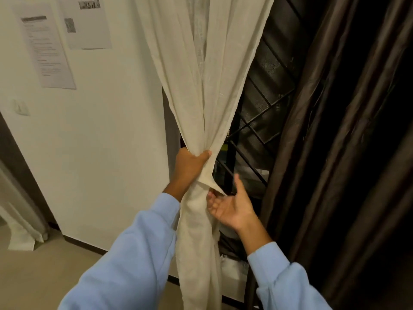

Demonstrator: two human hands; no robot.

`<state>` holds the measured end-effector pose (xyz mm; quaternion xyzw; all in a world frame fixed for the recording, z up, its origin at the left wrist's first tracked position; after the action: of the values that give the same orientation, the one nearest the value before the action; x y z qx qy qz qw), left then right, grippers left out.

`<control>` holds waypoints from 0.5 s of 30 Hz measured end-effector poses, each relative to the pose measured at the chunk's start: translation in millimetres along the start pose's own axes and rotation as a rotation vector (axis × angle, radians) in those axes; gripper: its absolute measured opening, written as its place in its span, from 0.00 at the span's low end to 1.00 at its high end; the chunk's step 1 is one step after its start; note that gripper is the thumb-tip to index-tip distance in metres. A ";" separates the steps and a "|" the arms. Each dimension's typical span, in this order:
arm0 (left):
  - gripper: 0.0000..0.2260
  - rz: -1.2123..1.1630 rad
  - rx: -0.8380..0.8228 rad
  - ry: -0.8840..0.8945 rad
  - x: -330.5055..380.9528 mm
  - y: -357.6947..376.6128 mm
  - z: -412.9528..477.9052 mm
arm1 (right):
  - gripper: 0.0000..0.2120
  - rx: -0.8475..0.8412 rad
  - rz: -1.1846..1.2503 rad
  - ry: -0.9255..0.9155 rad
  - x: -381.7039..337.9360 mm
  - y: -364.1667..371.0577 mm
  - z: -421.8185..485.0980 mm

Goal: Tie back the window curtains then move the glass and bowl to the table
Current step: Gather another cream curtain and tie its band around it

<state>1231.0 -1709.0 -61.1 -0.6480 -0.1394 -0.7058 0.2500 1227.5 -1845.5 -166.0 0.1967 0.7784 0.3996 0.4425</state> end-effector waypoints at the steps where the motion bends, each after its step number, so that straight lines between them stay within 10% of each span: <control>1: 0.20 -0.006 -0.003 0.006 0.6 0.7 -0.6 | 0.26 0.019 -0.081 -0.060 -5.7 4.4 3.6; 8: 0.22 -0.108 -0.109 -0.046 -0.1 2.3 -4.4 | 0.09 -0.046 0.160 -0.614 -56.5 19.7 16.4; 15: 0.19 -0.191 -0.367 -0.045 2.3 8.6 -14.7 | 0.22 -0.039 -0.148 -0.353 -18.5 50.0 35.9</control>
<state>1223.1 -1724.3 -61.7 -0.6820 -0.0748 -0.7253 0.0569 1265.4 -1811.5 -126.7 0.1973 0.6933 0.3401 0.6039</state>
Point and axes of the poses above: each hand's wrist, its own z-axis towards the middle knuckle, its own y-axis out of the palm, x = y × z, the point moved 5 cm from there along z, towards the middle knuckle, and after that the axes turned 10 degrees about -y, right-handed, at the moved point
